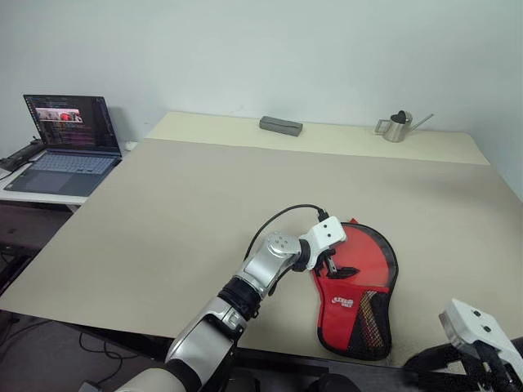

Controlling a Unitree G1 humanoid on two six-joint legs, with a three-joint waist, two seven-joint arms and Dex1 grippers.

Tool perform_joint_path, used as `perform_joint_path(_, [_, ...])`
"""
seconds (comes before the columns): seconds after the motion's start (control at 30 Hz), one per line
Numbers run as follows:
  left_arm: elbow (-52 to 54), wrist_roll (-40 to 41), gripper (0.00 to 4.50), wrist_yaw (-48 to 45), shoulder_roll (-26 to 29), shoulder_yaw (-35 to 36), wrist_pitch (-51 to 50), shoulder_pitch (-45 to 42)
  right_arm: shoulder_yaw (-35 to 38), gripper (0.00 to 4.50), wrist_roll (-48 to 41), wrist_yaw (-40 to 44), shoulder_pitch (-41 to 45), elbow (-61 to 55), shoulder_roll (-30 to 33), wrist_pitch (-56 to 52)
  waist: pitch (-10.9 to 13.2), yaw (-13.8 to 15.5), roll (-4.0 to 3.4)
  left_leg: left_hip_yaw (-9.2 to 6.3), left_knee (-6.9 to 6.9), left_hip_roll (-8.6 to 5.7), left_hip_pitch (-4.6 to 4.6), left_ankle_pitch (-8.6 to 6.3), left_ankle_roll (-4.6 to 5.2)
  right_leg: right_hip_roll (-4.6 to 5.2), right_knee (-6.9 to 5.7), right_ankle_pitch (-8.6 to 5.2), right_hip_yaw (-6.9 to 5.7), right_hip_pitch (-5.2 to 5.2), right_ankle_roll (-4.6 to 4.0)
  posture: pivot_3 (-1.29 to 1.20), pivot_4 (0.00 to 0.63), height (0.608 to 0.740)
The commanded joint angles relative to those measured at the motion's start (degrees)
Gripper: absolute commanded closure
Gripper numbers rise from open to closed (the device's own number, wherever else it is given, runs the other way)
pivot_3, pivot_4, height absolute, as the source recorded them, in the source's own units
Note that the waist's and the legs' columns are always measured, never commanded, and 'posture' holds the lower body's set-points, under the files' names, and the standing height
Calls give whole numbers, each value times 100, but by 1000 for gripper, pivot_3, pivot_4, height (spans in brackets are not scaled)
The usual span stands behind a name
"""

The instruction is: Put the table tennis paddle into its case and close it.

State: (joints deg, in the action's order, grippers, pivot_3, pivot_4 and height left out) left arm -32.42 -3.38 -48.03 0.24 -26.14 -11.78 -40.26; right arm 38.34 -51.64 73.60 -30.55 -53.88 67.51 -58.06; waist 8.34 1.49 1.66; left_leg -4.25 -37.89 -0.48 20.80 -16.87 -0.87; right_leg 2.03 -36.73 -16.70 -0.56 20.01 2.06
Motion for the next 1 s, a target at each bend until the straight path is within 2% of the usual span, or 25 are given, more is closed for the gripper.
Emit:
perform_joint_path(0.03, [-861, -567, 0, 17, 120, -539, -309, 381, 232, 12, -853, -173, 538, -67, 140, -86, 1, -2, 1, -1, 0, 0, 1, 0, 0, 1, 1, 0, -1, -1, 0, 0, 150, 740])
perform_joint_path(0.13, [-687, -493, 0, 27, 186, -429, -290, 397, -17, 12, -1180, -599, 1439, 556, 371, -121, 1, -3, 0, -2, 1, -2, 1, 0, 0, 5, 2, -1, -2, -1, -1, 0, 150, 740])
perform_joint_path(0.23, [-26, -130, 0, -67, 343, -39, -339, 493, -640, 12, -784, -811, 2235, 1320, 588, 80, 13, -13, 5, -2, 2, -2, 1, 0, 0, 8, 4, -2, -2, 4, -3, 0, 150, 740])
perform_joint_path(0.37, [1090, 580, 0, -308, 460, 521, -824, 649, -1380, 12, -347, -932, 3020, 2069, 644, 355, 74, -57, -29, 4, 10, 3, 17, 1, 0, 6, -13, -9, 1, 42, -17, 0, 150, 740])
perform_joint_path(0.47, [2059, 1019, 0, -516, 806, 856, -1271, 768, -1980, 12, 222, -1043, 3628, 2769, 478, 734, 97, -75, -56, 5, 9, 1, 46, 3, -6, 3, -27, -7, 2, 77, -24, 0, 150, 740])
perform_joint_path(0.53, [2534, 1222, 0, -612, 1121, 1068, -1417, 820, -2293, 12, 555, -1097, 3990, 3210, 290, 1002, 108, -81, -62, 3, 2, 0, 104, 19, -32, 0, -39, 8, 0, 140, -48, 0, 150, 740])
perform_joint_path(0.6, [2929, 1427, 0, -688, 1430, 1291, -1536, 849, -2539, 12, 841, -1103, 4308, 3615, 103, 1239, 130, -84, -84, 3, 3, 0, 114, 26, -43, -1, -38, 9, 0, 150, -50, 0, 150, 740])
perform_joint_path(0.77, [3688, 1831, 0, -807, 2000, 1707, -1712, 819, -2797, 12, 1311, -1121, 4833, 4379, -403, 1787, 200, -41, -97, 3, -4, -6, 123, 26, -43, 6, -36, 10, 0, 153, -49, 0, 150, 740])
perform_joint_path(1.0, [4404, 2033, 0, -870, 2819, 2008, -1733, 986, -2882, 12, 1868, -892, 5242, 5479, -676, 2430, 225, -32, -106, 5, -2, -6, 125, 27, -44, 7, -34, 11, 1, 157, -49, 0, 150, 740])
